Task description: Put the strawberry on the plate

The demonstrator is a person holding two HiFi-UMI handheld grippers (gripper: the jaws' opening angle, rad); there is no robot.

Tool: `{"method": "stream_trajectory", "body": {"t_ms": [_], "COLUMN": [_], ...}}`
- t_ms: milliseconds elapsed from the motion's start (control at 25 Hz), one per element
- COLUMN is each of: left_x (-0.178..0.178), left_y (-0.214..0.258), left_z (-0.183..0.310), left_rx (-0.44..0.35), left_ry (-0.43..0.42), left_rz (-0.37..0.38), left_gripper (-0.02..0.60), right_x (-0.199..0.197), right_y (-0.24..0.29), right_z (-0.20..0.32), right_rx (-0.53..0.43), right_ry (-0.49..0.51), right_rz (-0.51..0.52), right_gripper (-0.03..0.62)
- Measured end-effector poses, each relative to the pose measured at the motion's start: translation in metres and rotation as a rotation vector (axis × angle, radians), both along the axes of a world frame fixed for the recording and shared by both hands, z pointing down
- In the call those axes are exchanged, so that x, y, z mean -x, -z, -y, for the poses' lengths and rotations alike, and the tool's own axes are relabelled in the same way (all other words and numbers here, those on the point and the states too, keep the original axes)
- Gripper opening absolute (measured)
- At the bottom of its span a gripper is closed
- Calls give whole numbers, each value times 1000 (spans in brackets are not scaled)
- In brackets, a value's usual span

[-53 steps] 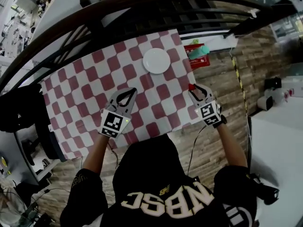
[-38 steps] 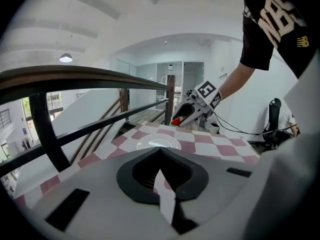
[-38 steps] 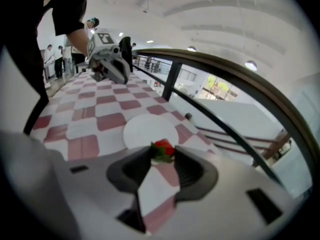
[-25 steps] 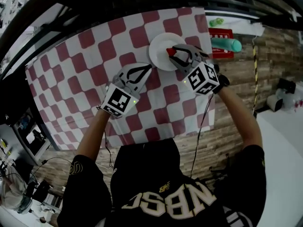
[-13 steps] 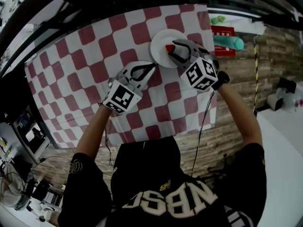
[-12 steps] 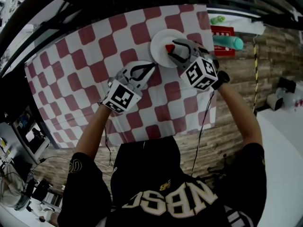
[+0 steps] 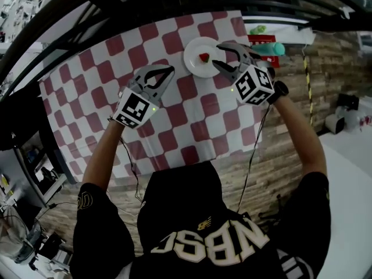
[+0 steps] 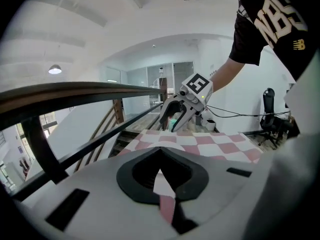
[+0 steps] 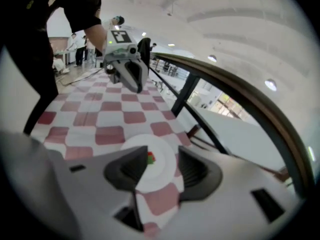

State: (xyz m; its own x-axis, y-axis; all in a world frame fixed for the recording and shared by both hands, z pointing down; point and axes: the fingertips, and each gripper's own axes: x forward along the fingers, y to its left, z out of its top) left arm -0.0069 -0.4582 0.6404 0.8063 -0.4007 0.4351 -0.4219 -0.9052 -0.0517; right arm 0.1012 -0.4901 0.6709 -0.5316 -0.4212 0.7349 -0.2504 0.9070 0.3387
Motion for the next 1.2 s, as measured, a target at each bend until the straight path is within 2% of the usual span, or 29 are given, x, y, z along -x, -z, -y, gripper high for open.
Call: {"method": "stream_trajectory", "body": {"t_ms": [240, 440, 640, 880, 960, 1200], "left_x": [24, 54, 73, 76, 77, 89], "left_y": [63, 110, 166, 230, 242, 267], "left_z": [-3, -10, -19, -37, -42, -63], "left_rx": [-78, -123, -131, -216, -228, -250], "left_ry": [-8, 92, 221, 331, 369, 483], "left_rz": [10, -8, -97, -161, -188, -280], "left_gripper": [12, 12, 12, 12, 12, 12], "right_x": [-18, -37, -52, -44, -39, -17], "right_y": [63, 133, 203, 261, 273, 284], "right_z": [-13, -23, -29, -54, -62, -96], "right_rx": [-114, -229, -319, -365, -374, -369], "right_ry": [14, -111, -334, -541, -594, -707], "right_rz": [-33, 36, 211, 455, 529, 670], "right_gripper": [195, 167, 149, 118, 103, 77]}}
